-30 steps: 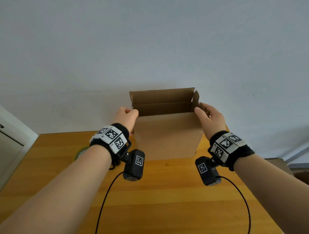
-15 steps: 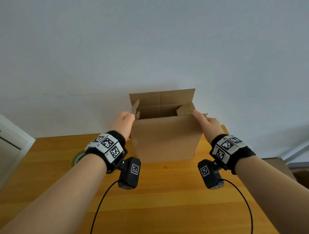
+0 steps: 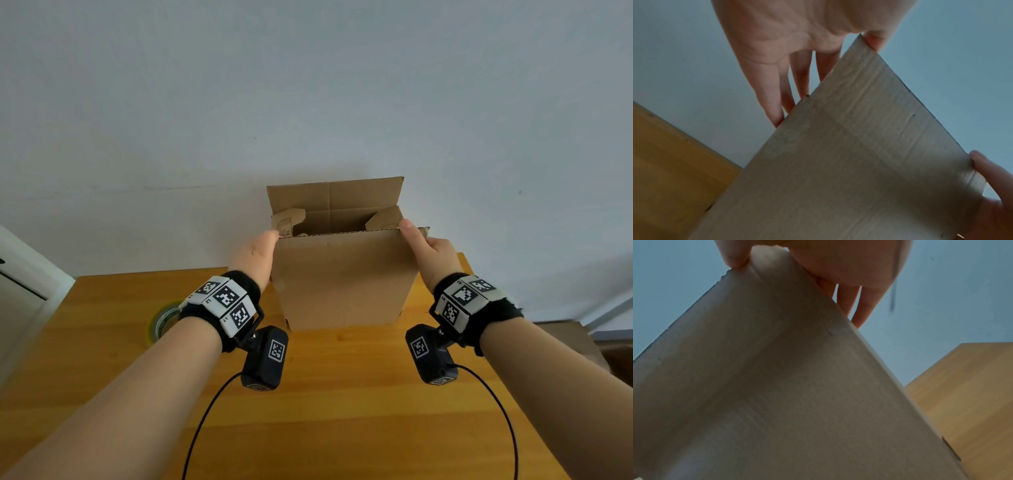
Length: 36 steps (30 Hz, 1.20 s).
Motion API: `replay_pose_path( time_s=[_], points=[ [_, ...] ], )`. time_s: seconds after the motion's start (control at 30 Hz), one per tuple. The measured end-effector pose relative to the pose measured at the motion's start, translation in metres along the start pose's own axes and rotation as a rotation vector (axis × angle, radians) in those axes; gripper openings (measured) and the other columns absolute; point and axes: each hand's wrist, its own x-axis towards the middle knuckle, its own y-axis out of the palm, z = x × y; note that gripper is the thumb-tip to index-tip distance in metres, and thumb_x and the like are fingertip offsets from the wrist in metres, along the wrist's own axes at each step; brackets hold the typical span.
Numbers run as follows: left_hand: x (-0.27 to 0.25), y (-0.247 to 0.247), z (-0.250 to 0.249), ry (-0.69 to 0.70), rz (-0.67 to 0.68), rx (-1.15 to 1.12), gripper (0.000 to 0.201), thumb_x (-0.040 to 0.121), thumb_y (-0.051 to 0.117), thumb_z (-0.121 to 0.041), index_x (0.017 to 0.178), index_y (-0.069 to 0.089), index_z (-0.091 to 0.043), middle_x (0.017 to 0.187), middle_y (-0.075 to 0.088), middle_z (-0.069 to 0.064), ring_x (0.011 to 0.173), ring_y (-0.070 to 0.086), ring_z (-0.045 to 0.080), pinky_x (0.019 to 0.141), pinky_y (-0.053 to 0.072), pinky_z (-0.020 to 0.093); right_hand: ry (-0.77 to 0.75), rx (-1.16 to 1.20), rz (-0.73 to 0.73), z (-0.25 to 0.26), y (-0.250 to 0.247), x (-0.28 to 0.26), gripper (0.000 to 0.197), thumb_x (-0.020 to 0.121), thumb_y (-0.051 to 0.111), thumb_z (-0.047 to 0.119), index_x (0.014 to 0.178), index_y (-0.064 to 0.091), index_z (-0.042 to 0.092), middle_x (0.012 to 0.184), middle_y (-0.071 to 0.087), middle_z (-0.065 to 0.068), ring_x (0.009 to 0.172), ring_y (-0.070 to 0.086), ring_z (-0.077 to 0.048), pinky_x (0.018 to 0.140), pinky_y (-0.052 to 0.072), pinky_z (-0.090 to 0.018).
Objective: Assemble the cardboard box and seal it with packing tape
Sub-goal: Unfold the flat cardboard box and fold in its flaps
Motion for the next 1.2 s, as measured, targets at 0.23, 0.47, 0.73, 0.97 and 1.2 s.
replay_pose_path(
  time_s=[0.23, 0.47, 0.73, 0.97, 1.2],
  points=[
    [-0.004, 0.002, 0.001, 0.047, 0.029, 0.099, 0.050, 0.097, 0.027, -0.043, 0.139, 0.036, -0.016, 0.143, 0.038, 0.012, 0.129, 0.038, 0.031, 0.105, 0.037, 0.048, 0.019, -0.022, -0.016, 0.000, 0.002, 0.001, 0.055, 0.083, 0.044, 0.063, 0.065, 0.040, 0.012, 0.055, 0.026, -0.001, 0.051, 0.027, -0.015, 0.052, 0.024, -0.026],
    [0.001, 0.004, 0.008, 0.078, 0.072, 0.281, 0.062, 0.087, 0.031, -0.064, 0.107, 0.056, -0.012, 0.108, 0.056, 0.015, 0.098, 0.055, 0.025, 0.099, 0.042, 0.050, 0.033, 0.016, -0.020, 0.001, 0.002, 0.000, 0.055, 0.083, 0.046, 0.063, 0.066, 0.042, 0.010, 0.056, 0.029, -0.002, 0.053, 0.029, -0.016, 0.054, 0.025, -0.027],
    [0.011, -0.006, 0.022, 0.140, 0.140, 0.506, 0.094, 0.069, 0.034, -0.081, 0.126, 0.050, -0.008, 0.121, 0.057, 0.014, 0.109, 0.055, 0.027, 0.095, 0.046, 0.042, 0.052, 0.056, -0.017, 0.003, 0.002, -0.002, 0.065, 0.080, 0.049, 0.062, 0.061, 0.048, 0.000, 0.056, 0.039, -0.022, 0.059, 0.033, -0.017, 0.057, 0.038, -0.034],
    [0.007, -0.009, 0.028, 0.253, 0.090, 0.596, 0.045, 0.086, 0.046, -0.054, 0.064, 0.044, -0.016, 0.064, 0.042, -0.003, 0.057, 0.041, 0.008, 0.051, 0.028, 0.021, 0.024, 0.084, 0.047, 0.000, 0.000, -0.001, 0.049, 0.086, 0.051, 0.051, 0.094, 0.063, 0.004, 0.101, 0.065, -0.016, 0.093, 0.059, -0.028, 0.080, 0.043, -0.033],
    [0.016, -0.017, 0.026, 0.237, 0.017, 0.541, 0.036, 0.088, 0.050, -0.048, 0.072, 0.048, -0.015, 0.069, 0.052, 0.002, 0.066, 0.048, 0.019, 0.057, 0.035, 0.026, -0.105, 0.042, 0.052, -0.001, 0.009, -0.002, 0.024, 0.093, 0.050, 0.033, 0.108, 0.057, 0.015, 0.107, 0.060, -0.003, 0.102, 0.056, -0.023, 0.088, 0.045, -0.034]
  ],
)
